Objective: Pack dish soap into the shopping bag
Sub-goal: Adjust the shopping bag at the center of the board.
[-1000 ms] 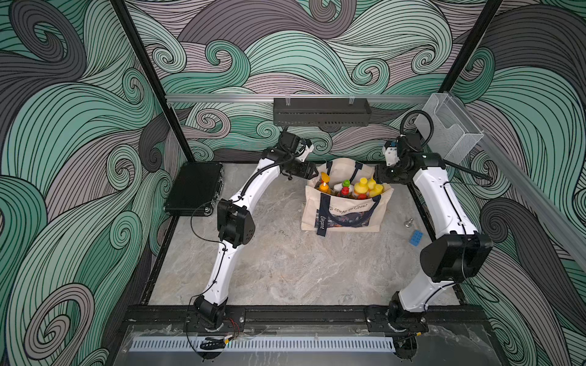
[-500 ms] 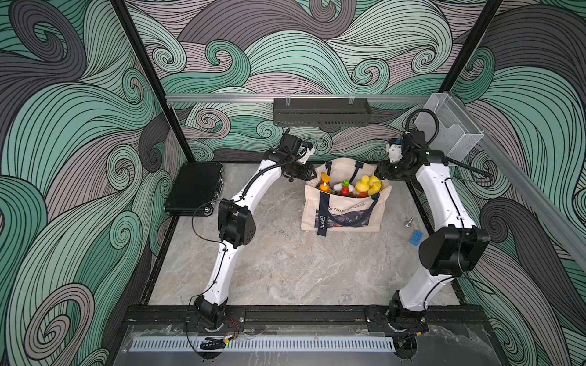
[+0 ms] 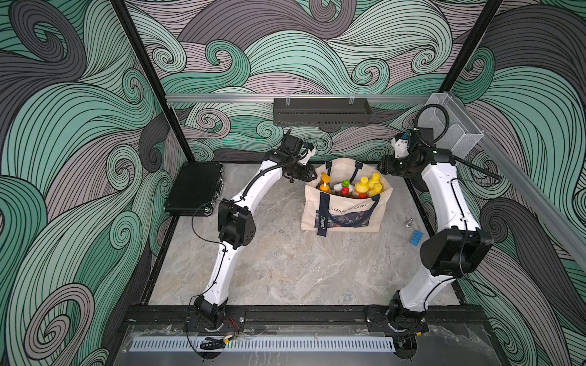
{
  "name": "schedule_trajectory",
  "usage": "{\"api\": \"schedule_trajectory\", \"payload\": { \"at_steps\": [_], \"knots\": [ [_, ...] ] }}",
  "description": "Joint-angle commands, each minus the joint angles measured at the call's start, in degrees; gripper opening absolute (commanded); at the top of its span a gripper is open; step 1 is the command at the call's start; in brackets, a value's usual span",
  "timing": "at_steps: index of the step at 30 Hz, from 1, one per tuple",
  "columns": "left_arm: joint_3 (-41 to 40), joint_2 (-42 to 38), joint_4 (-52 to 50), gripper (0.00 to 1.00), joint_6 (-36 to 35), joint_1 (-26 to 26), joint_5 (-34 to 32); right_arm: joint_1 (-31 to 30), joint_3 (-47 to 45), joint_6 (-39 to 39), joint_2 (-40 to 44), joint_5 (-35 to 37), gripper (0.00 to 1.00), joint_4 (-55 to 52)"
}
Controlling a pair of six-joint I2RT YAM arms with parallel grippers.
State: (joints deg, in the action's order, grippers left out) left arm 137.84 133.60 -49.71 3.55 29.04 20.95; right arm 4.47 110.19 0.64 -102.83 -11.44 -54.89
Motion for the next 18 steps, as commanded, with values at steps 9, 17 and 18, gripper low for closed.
{"api": "schedule_trajectory", "payload": {
  "at_steps": [9,17,18],
  "knots": [
    [-0.29,-3.08,-1.75,0.25,-0.73,1.68,-0.58,-0.01,4.06,-1.91,-7.84,2.57,0.58,-2.75],
    [-0.53,-4.55,-1.84,0.03,-1.2,2.16,-1.39,-0.03,3.12,-1.79,-7.29,0.58,0.0,-3.56],
    [-0.64,-4.77,-1.79,0.0,-1.18,2.24,-1.48,-0.03,2.48,-1.79,-6.72,0.63,0.0,-3.57]
  ]
}}
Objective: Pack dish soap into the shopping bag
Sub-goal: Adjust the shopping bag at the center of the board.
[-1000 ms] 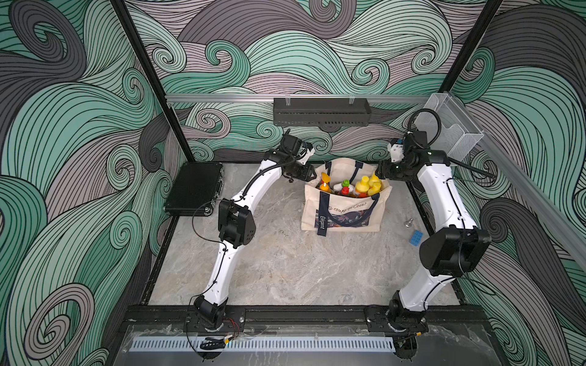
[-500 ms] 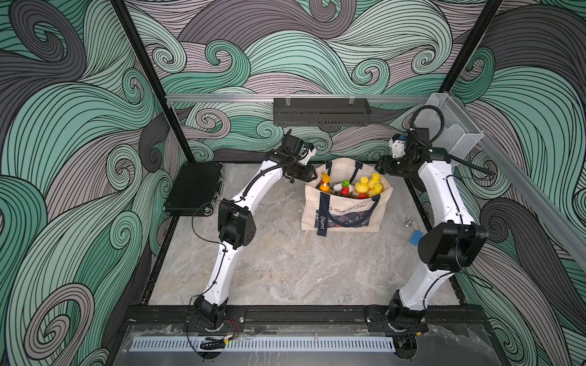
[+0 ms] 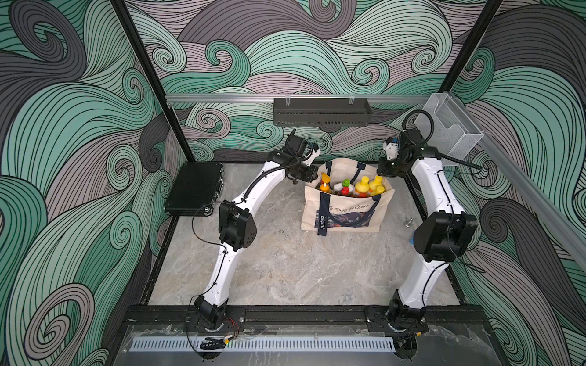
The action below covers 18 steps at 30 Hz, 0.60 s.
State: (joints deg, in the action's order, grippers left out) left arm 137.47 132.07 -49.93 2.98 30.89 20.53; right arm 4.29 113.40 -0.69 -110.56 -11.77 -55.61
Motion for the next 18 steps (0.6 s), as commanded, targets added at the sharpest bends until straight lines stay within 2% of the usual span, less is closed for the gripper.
{"api": "schedule_trajectory", "payload": {
  "at_steps": [1,18],
  "knots": [
    [-0.33,-3.39,-1.57,0.0,-0.54,0.39,-1.11,0.18,-1.4,-0.45,1.48,1.05,0.0,-2.87],
    [-7.19,-11.51,4.69,0.0,-0.85,0.83,-3.48,0.8,-3.82,0.86,10.84,0.84,0.0,-1.31]
  ]
}}
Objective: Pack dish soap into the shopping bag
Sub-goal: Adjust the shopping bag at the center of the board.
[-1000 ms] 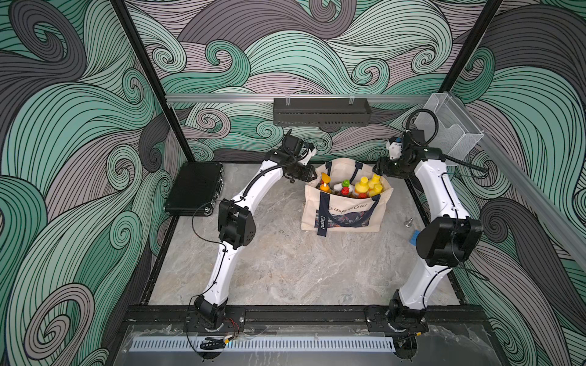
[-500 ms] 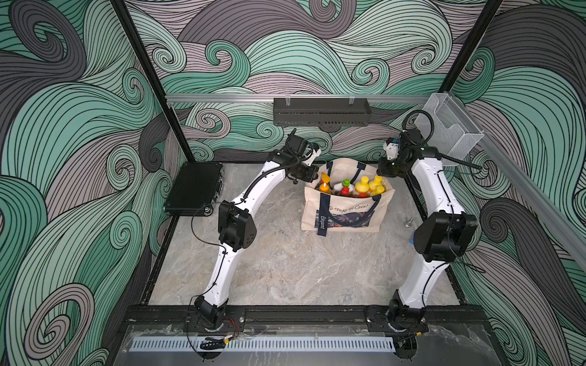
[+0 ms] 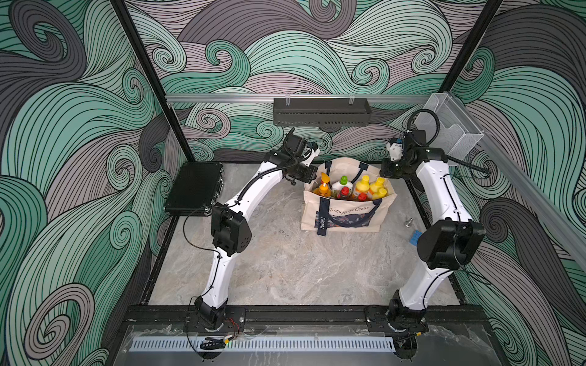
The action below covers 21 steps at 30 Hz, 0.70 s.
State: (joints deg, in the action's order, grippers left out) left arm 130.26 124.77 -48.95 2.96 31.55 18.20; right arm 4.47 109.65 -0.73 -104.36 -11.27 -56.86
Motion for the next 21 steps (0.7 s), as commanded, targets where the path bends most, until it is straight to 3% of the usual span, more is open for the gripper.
{"api": "schedule_trajectory", "payload": {
  "at_steps": [1,21],
  "knots": [
    [-0.26,-4.59,4.0,0.0,-0.7,0.18,-1.06,0.68,-0.41,0.98,5.06,0.32,0.0,-0.01],
    [-4.79,-9.93,8.11,0.0,-0.37,0.7,-1.5,2.02,-2.89,1.88,8.62,-0.65,0.0,0.08]
  ]
}}
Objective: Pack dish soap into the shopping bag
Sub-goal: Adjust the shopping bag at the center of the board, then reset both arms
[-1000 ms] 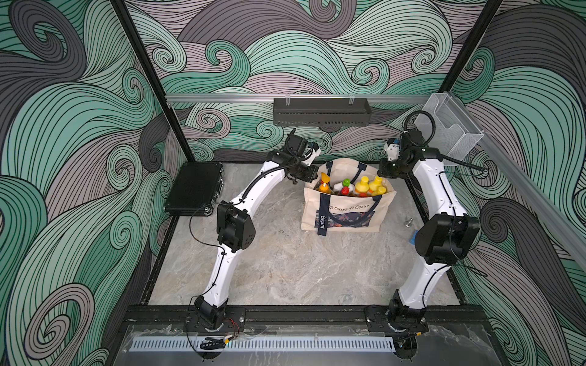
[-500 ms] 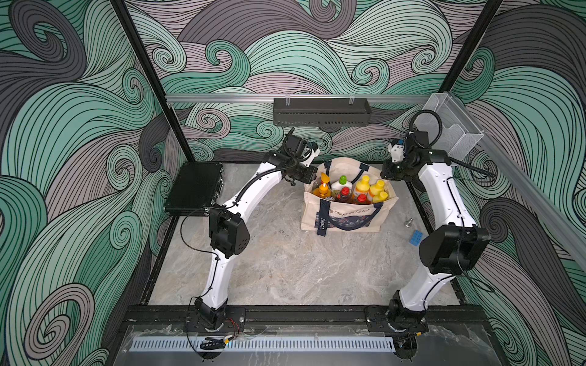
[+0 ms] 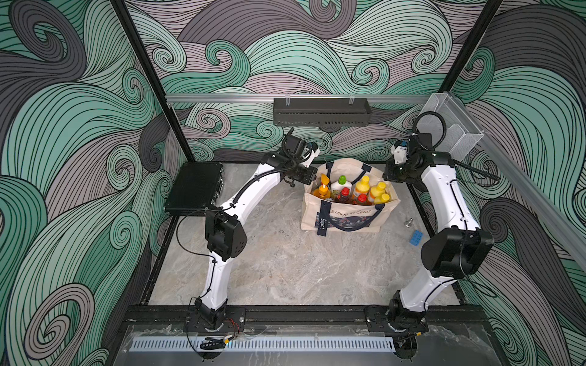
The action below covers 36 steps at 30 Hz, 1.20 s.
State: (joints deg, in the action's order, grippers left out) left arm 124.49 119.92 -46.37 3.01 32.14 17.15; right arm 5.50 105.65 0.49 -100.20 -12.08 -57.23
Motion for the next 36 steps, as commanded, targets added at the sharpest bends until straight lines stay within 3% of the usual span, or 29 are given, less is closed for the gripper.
{"api": "schedule_trajectory", "payload": {
  "at_steps": [1,7,16,17,19,21,22,23,25,29,31,33,36],
  "knots": [
    [0.61,-5.29,5.51,0.0,-0.45,0.07,-0.74,1.07,0.9,0.65,4.37,-0.03,0.0,0.46],
    [-3.81,-9.16,8.01,0.0,-1.22,-0.06,-5.32,1.62,-1.7,1.0,6.27,0.03,0.0,1.98],
    [-3.6,-10.85,8.56,0.0,-2.56,-0.82,-8.18,2.59,-3.7,2.09,7.11,-3.31,0.0,5.7],
    [-3.27,-11.01,8.31,0.06,-2.48,-1.06,-8.4,2.59,-3.68,2.2,7.0,-3.39,0.0,5.74],
    [-4.04,-11.93,8.9,0.07,-2.44,-1.29,-8.84,2.54,-3.93,2.15,7.11,-3.93,0.0,6.02],
    [-4.71,-12.87,9.37,0.16,-2.56,-1.38,-9.01,2.59,-3.87,2.3,7.51,-3.55,0.0,6.31],
    [-4.76,-13.37,9.38,0.25,-2.57,-1.44,-9.34,2.55,-3.79,2.47,7.92,-3.3,0.09,6.47],
    [-4.78,-13.86,9.47,0.27,-2.59,-1.42,-9.57,2.66,-4.02,2.6,8.41,-3.06,0.21,6.98],
    [-5.16,-15.11,9.99,0.3,-2.49,-1.47,-10.51,2.62,-4.17,2.68,9.32,-2.65,0.22,7.56],
    [-5.39,-17.61,9.25,0.38,-2.89,-1.73,-13.54,3.48,-3.78,3.09,11.06,-1.36,0.4,7.75],
    [-6.33,-19.59,8.18,0.44,-2.71,-1.81,-19.51,4.03,-4.89,3.29,12.91,1.32,0.52,8.06],
    [-9.32,-22.8,8.09,0.6,-2.28,-2.45,-28.03,5.04,-8.14,3.7,15.69,5.39,0.58,9.64],
    [-20.97,-30.16,11.9,0.87,-1.06,-6.13,-39.13,7.62,-17.54,5.55,21.79,11.58,0.62,14.52]
  ]
}}
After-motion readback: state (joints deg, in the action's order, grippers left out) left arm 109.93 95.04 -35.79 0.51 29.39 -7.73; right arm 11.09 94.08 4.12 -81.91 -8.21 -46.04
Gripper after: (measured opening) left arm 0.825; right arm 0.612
